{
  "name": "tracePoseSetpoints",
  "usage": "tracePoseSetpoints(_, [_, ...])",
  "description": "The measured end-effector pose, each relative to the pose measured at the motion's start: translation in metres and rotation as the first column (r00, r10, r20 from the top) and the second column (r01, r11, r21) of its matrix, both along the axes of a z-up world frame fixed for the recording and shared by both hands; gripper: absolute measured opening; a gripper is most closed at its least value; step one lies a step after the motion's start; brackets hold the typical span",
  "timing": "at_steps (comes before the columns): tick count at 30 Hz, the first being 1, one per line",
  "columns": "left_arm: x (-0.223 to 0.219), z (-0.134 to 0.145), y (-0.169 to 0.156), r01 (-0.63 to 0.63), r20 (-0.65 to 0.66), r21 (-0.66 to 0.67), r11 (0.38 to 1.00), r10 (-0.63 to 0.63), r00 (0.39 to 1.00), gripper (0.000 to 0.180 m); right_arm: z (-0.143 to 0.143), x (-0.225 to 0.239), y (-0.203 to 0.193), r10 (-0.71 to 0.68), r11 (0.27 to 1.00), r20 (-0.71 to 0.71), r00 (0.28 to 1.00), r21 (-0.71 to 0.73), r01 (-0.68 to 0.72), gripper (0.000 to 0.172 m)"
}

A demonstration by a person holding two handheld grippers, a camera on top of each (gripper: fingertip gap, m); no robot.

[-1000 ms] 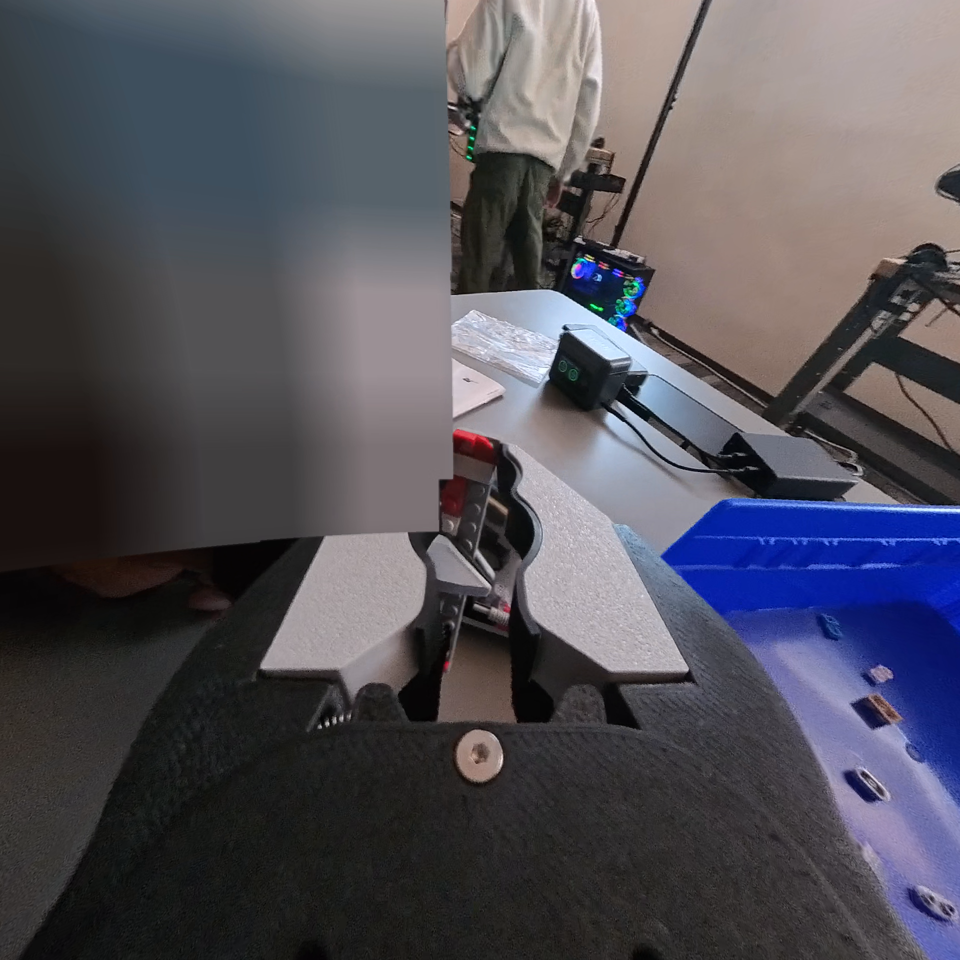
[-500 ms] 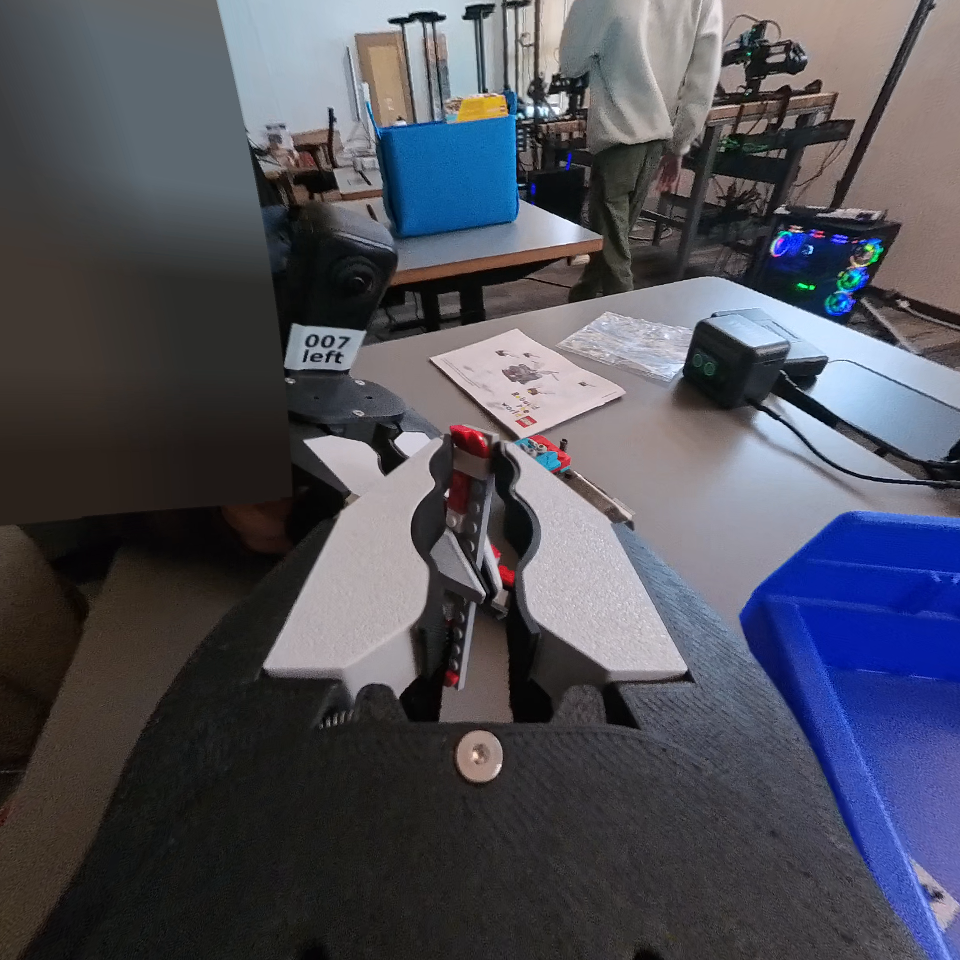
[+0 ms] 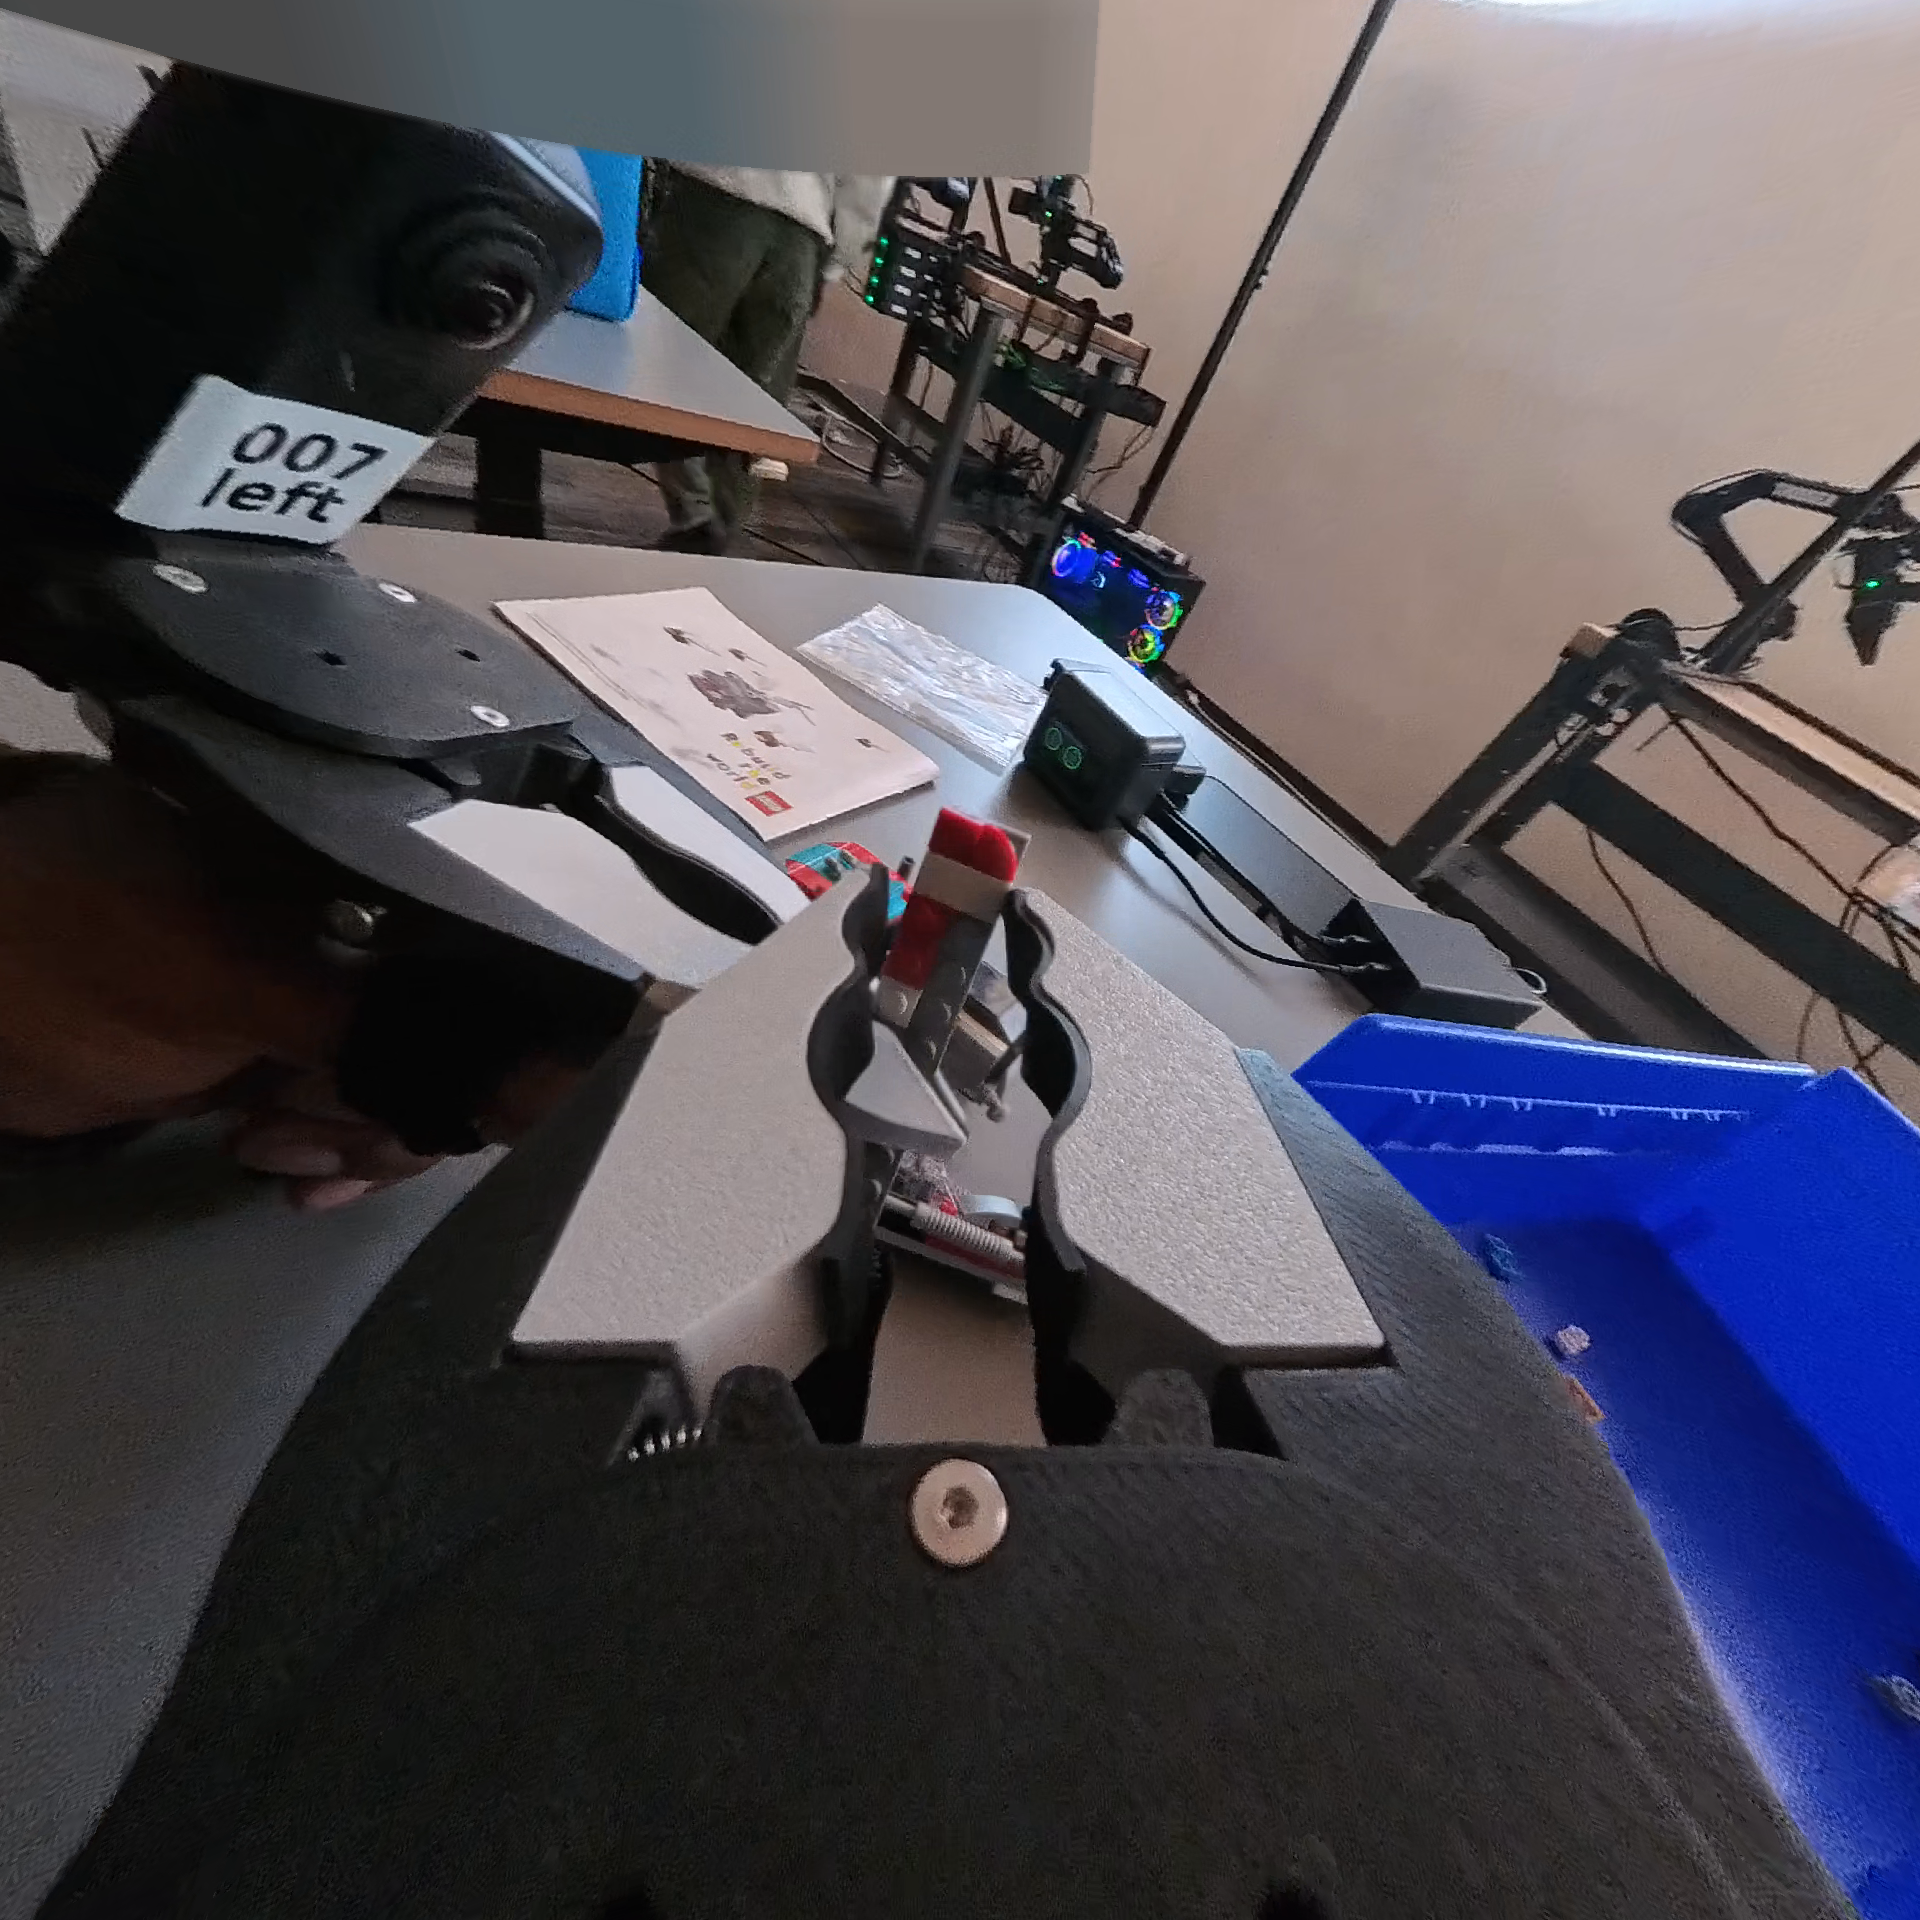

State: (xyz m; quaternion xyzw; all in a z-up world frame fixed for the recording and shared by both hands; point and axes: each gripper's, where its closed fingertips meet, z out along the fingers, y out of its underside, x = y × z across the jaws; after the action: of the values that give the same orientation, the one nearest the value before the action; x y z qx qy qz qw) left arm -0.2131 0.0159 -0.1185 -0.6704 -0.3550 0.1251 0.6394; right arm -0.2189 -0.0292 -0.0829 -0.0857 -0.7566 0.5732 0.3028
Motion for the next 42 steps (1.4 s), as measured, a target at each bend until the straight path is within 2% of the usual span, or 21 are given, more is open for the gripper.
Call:
tracePoseSetpoints(8, [0.002,0.004,0.003,0.034,0.005,0.051,0.998,-0.035,0.999,0.006,0.002,0.0,0.0,0.032,0.999,0.004,0.999,-0.022,-0.032,0.019])
tracePoseSetpoints(13, [0.004,0.01,0.004,0.072,0.017,0.135,0.988,-0.074,0.997,0.007,0.006,0.003,-0.001,0.144,0.983,0.155,0.977,-0.138,-0.123,0.018])
tracePoseSetpoints(16, [0.003,0.01,0.003,0.064,0.013,0.129,0.99,-0.067,0.998,0.006,0.007,0.004,-0.002,0.242,0.954,0.282,0.928,-0.242,-0.176,0.017])
tracePoseSetpoints(18, [0.002,0.009,0.001,0.05,0.014,0.114,0.992,-0.052,0.999,0.006,0.007,0.001,-0.001,0.259,0.945,0.31,0.915,-0.278,-0.173,0.017])
tracePoseSetpoints(23, [0.0,0.007,-0.002,0.013,0.006,0.074,0.997,-0.013,1.0,0.006,0.007,-0.001,0.001,0.133,0.979,0.147,0.98,-0.171,-0.108,0.018])
tracePoseSetpoints(27, [-0.002,0.005,-0.004,-0.003,0.017,0.073,0.997,0.002,1.0,0.006,0.008,0.0,0.002,0.046,0.994,0.043,0.998,-0.101,-0.042,0.021])
tracePoseSetpoints(35, [-0.005,-0.002,-0.005,-0.026,0.035,0.042,0.999,0.025,0.999,0.005,0.011,-0.002,0.005,-0.021,0.997,0.026,0.999,-0.078,0.022,0.021])
tracePoseSetpoints(42, [-0.004,-0.005,-0.003,-0.043,0.001,-0.018,0.999,0.043,0.999,0.005,0.006,-0.005,0.006,-0.054,0.997,0.058,0.997,-0.045,0.057,0.017])
